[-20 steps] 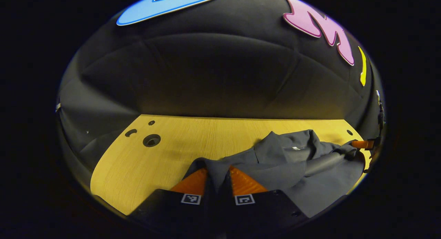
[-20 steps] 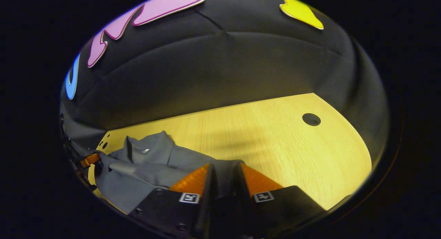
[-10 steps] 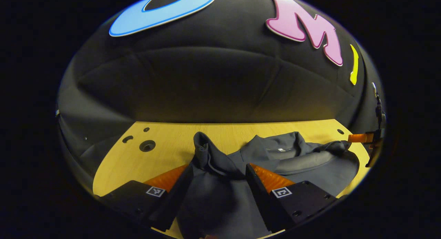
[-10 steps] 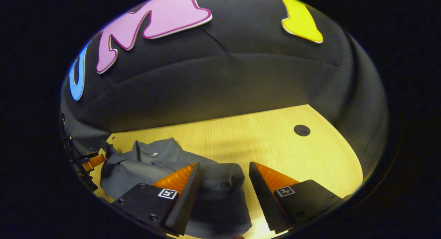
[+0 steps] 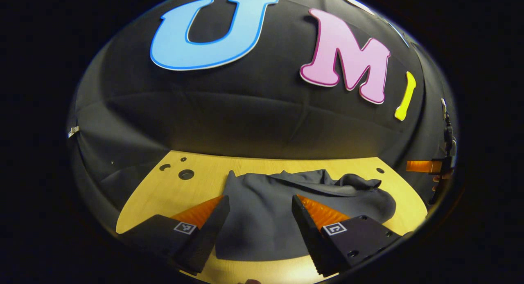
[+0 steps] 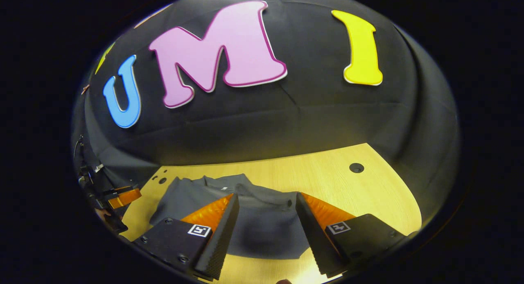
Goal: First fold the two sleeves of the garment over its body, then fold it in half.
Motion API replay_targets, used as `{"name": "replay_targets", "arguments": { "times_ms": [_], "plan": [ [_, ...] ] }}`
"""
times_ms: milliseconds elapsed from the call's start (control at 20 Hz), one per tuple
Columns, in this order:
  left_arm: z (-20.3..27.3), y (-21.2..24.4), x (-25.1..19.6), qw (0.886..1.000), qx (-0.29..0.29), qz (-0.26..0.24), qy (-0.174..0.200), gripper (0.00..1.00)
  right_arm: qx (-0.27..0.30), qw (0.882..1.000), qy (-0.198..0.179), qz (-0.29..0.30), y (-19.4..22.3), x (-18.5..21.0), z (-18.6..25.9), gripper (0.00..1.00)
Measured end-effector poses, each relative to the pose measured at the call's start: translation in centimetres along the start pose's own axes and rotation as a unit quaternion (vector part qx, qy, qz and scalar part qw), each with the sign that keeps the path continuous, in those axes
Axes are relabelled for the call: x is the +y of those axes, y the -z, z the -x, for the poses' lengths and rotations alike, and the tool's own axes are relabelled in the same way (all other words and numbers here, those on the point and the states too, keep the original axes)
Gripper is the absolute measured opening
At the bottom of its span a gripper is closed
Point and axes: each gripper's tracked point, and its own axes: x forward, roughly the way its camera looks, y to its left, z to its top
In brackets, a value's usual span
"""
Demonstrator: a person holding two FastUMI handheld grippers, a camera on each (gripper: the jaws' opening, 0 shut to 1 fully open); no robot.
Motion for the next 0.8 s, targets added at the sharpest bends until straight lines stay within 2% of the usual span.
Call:
{"name": "replay_targets", "arguments": {
  "times_ms": [250,550,800],
  "plan": [
    [5.8,-1.2,-0.3,1.000,-0.016,0.020,0.002,0.96,-0.015,1.000,-0.005,0.002,-0.3,2.0,5.4,0.87],
    [11.7,-2.0,-2.2,0.999,-0.029,-0.001,0.019,0.96,-0.022,1.000,-0.012,0.005,0.3,3.5,9.9,0.87],
    [14.7,-0.1,-2.7,0.999,-0.020,-0.008,0.028,0.96,-0.019,1.000,-0.009,-0.003,1.8,4.2,13.3,0.87]
  ]
}}
